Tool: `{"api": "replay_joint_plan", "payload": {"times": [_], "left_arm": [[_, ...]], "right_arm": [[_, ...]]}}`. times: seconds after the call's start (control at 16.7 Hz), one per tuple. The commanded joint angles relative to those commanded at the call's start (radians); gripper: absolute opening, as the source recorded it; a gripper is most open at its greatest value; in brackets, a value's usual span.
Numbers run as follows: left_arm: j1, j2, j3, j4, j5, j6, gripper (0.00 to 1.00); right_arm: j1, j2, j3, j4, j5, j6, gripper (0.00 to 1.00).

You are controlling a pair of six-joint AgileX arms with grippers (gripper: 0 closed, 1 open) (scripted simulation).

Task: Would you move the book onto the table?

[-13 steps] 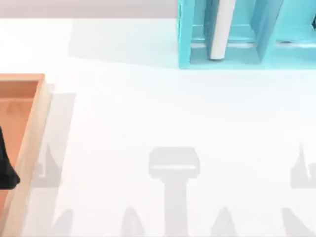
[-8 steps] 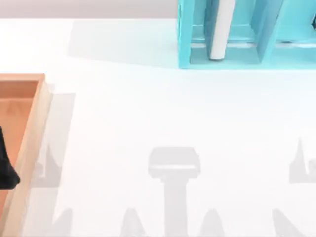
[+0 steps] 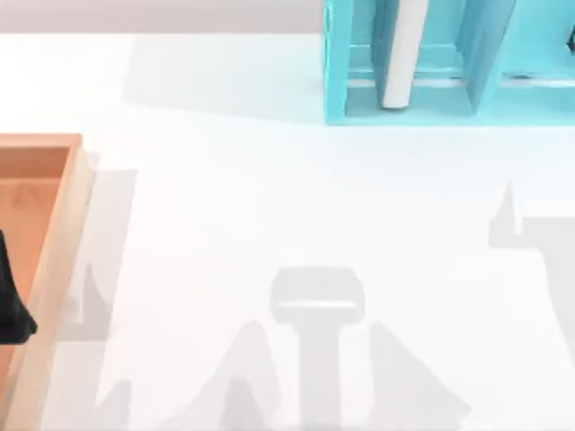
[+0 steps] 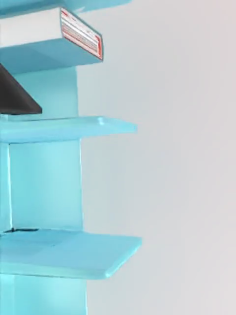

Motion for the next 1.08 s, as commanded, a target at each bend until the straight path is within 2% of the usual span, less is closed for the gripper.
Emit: {"api": "replay_joint_plan", "payload": {"times": [0.66, 0.84, 1.08], "left_arm": [[0.000, 0.000, 0.000, 0.000, 0.000, 0.000, 1.00], [0.000, 0.000, 0.000, 0.000, 0.000, 0.000, 1.00], [0.000, 0.000, 0.000, 0.000, 0.000, 0.000, 1.00]], "right_arm": [[0.272, 1.233, 0.488, 0.520, 0.290, 0.042, 1.00], [0.321, 1.433, 0.586, 0.624, 0.340, 0.047, 1.00], [0.352, 1.548, 0.653, 0.695, 0.372, 0.049, 1.00]]}}
